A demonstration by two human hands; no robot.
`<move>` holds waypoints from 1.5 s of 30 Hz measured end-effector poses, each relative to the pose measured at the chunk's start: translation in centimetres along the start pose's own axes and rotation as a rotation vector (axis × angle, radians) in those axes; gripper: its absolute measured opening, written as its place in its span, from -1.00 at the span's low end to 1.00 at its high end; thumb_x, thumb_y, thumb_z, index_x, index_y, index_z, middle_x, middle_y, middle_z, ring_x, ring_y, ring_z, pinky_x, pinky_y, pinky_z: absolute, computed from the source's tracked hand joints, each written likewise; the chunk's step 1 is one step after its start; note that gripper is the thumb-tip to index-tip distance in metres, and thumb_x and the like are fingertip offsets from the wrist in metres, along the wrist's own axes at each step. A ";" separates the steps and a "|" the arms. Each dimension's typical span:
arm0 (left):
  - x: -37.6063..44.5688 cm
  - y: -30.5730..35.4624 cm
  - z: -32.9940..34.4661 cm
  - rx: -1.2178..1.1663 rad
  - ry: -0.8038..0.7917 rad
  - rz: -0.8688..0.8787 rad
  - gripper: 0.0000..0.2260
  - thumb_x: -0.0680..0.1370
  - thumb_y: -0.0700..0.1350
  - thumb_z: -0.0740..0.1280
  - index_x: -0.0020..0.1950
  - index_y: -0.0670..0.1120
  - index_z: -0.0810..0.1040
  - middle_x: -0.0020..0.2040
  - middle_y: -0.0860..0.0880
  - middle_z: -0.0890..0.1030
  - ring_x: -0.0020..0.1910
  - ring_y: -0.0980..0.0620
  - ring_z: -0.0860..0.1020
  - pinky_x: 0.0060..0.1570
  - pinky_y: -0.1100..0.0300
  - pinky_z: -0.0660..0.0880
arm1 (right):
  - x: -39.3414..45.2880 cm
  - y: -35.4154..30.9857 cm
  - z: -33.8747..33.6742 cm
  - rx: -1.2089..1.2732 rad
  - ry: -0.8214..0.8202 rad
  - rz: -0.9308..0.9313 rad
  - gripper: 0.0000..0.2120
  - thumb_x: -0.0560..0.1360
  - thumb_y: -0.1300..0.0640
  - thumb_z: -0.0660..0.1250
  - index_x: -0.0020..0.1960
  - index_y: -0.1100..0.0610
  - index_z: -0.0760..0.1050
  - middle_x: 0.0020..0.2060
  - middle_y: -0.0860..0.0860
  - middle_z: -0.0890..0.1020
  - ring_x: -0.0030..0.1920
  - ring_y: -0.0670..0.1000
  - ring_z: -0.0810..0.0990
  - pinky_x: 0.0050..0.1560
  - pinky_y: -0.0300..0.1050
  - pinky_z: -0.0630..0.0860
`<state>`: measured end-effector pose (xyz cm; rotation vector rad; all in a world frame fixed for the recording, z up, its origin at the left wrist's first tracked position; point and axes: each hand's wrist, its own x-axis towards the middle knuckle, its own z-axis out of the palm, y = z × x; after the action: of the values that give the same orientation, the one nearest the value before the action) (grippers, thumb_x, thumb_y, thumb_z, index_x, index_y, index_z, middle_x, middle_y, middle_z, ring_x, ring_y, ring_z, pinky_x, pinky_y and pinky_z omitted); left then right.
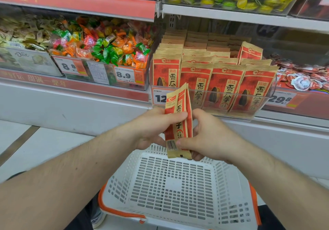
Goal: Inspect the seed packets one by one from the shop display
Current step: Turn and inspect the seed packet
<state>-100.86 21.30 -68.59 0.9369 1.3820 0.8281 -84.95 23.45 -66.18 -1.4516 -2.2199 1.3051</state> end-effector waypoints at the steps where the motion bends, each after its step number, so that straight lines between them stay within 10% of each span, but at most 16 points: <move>1: 0.0 0.0 0.0 0.007 0.004 0.000 -0.75 0.58 0.07 0.37 0.19 -0.01 0.61 -0.01 -0.02 0.73 0.06 -0.02 0.65 0.20 -0.22 0.53 | 0.0 0.1 0.2 -0.028 0.010 -0.019 -0.50 0.37 0.13 0.55 0.17 -0.03 0.35 -0.27 0.00 0.67 -0.38 0.08 0.69 -0.29 0.09 0.67; 11: 0.1 -0.4 -0.1 0.085 -0.141 0.072 -0.67 0.39 -0.14 0.45 0.14 -0.04 0.58 -0.29 0.13 0.60 -0.16 0.07 0.58 0.04 -0.03 0.51 | 0.7 0.4 -2.0 0.138 0.216 -0.170 -0.85 0.49 0.08 0.43 -0.10 0.15 0.52 -0.28 0.20 0.66 -0.42 0.08 0.65 -0.28 0.09 0.57; 18: 0.1 -0.4 0.0 0.072 -0.128 0.149 -0.66 0.38 0.09 0.38 0.11 0.00 0.58 -0.04 0.02 0.67 0.05 0.03 0.60 0.15 -0.16 0.49 | 1.3 0.8 -0.9 0.204 0.211 -0.234 -0.75 0.60 0.25 0.25 -0.26 0.26 0.45 -0.44 0.14 0.61 -0.46 0.06 0.63 -0.31 0.05 0.56; 25: 0.1 -0.5 -0.2 -0.221 -0.387 0.178 -0.78 0.45 0.03 0.27 -0.20 -0.10 0.59 -0.17 -0.12 0.59 -0.23 -0.06 0.59 -0.26 0.10 0.55 | 0.9 -0.1 -1.3 0.540 0.087 -0.241 -0.72 0.60 0.31 0.21 -0.29 0.23 0.40 -0.44 0.15 0.55 -0.55 0.06 0.51 -0.46 -0.12 0.45; 34: 0.3 -0.4 0.0 -0.274 -0.421 0.173 -0.75 0.35 0.10 0.34 -0.22 -0.08 0.60 -0.19 -0.11 0.60 -0.27 -0.04 0.57 -0.25 0.11 0.54 | 0.8 0.2 -1.5 0.560 0.079 -0.256 -0.71 0.61 0.29 0.22 -0.30 0.22 0.42 -0.45 0.13 0.56 -0.55 0.05 0.51 -0.44 -0.12 0.43; 42: 0.4 0.1 -0.4 -0.362 -0.198 0.106 -0.46 0.39 0.10 0.35 0.24 -0.23 0.52 0.03 -0.24 0.54 -0.06 -0.20 0.58 -0.16 -0.13 0.62 | -0.2 -0.2 -2.7 0.050 0.041 -0.276 -0.63 0.48 0.04 0.42 -0.38 0.26 0.49 -0.49 0.12 0.60 -0.50 0.08 0.60 -0.44 -0.06 0.52; 45: 0.2 0.6 -0.6 -0.410 -0.129 0.124 -0.55 0.33 0.08 0.47 0.09 -0.15 0.53 -0.05 -0.20 0.51 -0.18 -0.14 0.59 -0.22 -0.14 0.62 | -0.9 -0.6 -2.7 -0.246 -0.065 -0.239 -0.62 0.42 -0.05 0.47 -0.38 0.22 0.51 -0.46 0.12 0.60 -0.38 0.12 0.65 -0.30 0.09 0.59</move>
<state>-101.38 21.76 -68.14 0.7441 0.9991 1.0770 -83.34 24.18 -63.90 -1.1795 -2.5781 1.0482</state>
